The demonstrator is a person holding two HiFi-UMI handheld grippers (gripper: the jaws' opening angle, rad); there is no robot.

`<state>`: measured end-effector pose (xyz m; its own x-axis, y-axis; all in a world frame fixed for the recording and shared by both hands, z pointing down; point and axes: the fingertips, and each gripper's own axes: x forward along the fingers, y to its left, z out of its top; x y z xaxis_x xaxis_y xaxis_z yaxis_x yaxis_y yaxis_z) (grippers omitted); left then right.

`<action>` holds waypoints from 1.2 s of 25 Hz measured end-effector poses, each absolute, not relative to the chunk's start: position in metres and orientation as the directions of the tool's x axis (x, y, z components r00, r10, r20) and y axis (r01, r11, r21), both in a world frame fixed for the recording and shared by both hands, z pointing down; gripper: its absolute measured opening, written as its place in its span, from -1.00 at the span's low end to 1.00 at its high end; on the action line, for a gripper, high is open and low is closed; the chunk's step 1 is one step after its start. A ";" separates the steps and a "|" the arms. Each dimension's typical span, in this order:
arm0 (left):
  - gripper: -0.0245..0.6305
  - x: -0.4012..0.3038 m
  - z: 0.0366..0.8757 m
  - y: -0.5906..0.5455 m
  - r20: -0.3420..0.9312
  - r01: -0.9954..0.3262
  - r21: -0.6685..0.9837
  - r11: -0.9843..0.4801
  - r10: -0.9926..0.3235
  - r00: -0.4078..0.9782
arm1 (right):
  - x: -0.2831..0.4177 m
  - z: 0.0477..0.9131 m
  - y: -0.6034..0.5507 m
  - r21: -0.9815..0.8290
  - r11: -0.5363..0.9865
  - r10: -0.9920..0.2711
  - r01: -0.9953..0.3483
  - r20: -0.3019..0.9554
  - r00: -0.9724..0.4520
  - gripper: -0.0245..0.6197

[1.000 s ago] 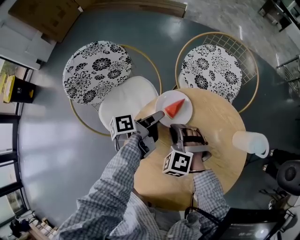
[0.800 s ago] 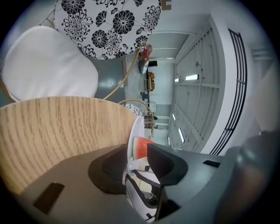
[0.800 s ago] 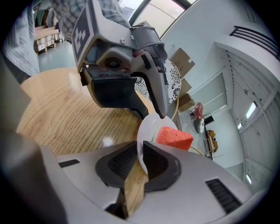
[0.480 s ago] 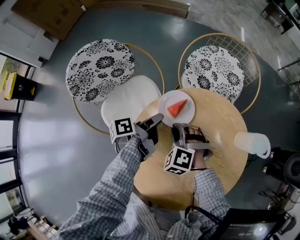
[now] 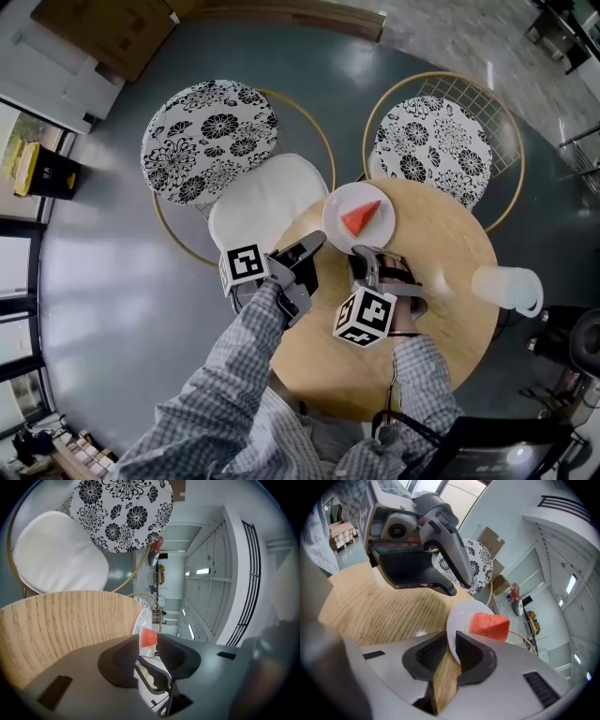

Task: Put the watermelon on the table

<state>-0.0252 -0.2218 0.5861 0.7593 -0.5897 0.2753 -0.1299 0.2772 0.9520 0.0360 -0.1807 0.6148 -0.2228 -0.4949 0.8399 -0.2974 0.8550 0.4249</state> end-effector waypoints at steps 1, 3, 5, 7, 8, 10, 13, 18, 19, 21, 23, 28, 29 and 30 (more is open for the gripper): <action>-0.54 -0.026 0.584 -0.221 0.269 -0.130 0.955 0.267 -0.593 0.759 | 0.036 0.614 -0.181 0.408 0.853 -0.491 -0.326 0.839 -0.234 -0.78; -0.55 -0.028 0.581 -0.218 0.265 -0.140 0.958 0.248 -0.593 0.760 | 0.035 0.613 -0.181 0.370 0.845 -0.484 -0.386 0.836 -0.257 -0.78; -0.70 -0.029 0.578 -0.216 0.257 -0.146 0.962 0.229 -0.594 0.762 | 0.035 0.611 -0.181 0.348 0.833 -0.488 -0.430 0.828 -0.276 -0.77; -0.86 -0.031 0.575 -0.214 0.261 -0.169 0.963 0.208 -0.589 0.765 | 0.036 0.607 -0.181 0.334 0.819 -0.498 -0.466 0.818 -0.289 -0.77; -0.90 -0.031 0.573 -0.212 0.258 -0.175 0.965 0.195 -0.583 0.770 | 0.036 0.605 -0.179 0.322 0.814 -0.499 -0.484 0.814 -0.296 -0.77; -0.90 -0.028 0.566 -0.207 0.234 -0.168 0.971 0.167 -0.565 0.791 | 0.039 0.602 -0.176 0.296 0.801 -0.500 -0.520 0.809 -0.310 -0.77; -0.90 -0.025 0.556 -0.201 0.236 -0.204 0.972 0.119 -0.527 0.817 | 0.047 0.592 -0.174 0.283 0.758 -0.537 -0.587 0.781 -0.317 -0.78; -0.90 -0.026 0.539 -0.192 0.214 -0.206 0.976 0.072 -0.515 0.830 | 0.056 0.570 -0.169 0.204 0.671 -0.582 -0.713 0.741 -0.336 -0.90; -0.90 -0.027 0.535 -0.190 0.206 -0.202 0.977 0.063 -0.517 0.831 | 0.056 0.566 -0.167 0.178 0.652 -0.588 -0.737 0.733 -0.343 -0.90; -0.90 -0.027 0.525 -0.184 0.183 -0.185 0.982 0.048 -0.519 0.835 | 0.056 0.555 -0.160 0.119 0.615 -0.599 -0.779 0.713 -0.364 -0.90; -0.91 -0.025 0.511 -0.177 0.134 -0.135 0.990 0.038 -0.525 0.840 | 0.054 0.543 -0.151 0.063 0.584 -0.611 -0.809 0.691 -0.387 -0.90; -0.91 -0.030 0.488 -0.162 0.080 -0.092 0.996 0.002 -0.522 0.849 | 0.058 0.512 -0.132 -0.057 0.483 -0.665 -0.874 0.625 -0.409 -0.90; -0.91 -0.031 0.486 -0.158 0.081 -0.097 0.995 -0.003 -0.518 0.852 | 0.060 0.507 -0.126 -0.083 0.462 -0.674 -0.883 0.614 -0.410 -0.90; -0.91 -0.033 0.485 -0.154 0.091 -0.110 0.994 -0.008 -0.513 0.854 | 0.062 0.502 -0.121 -0.104 0.443 -0.683 -0.890 0.604 -0.411 -0.90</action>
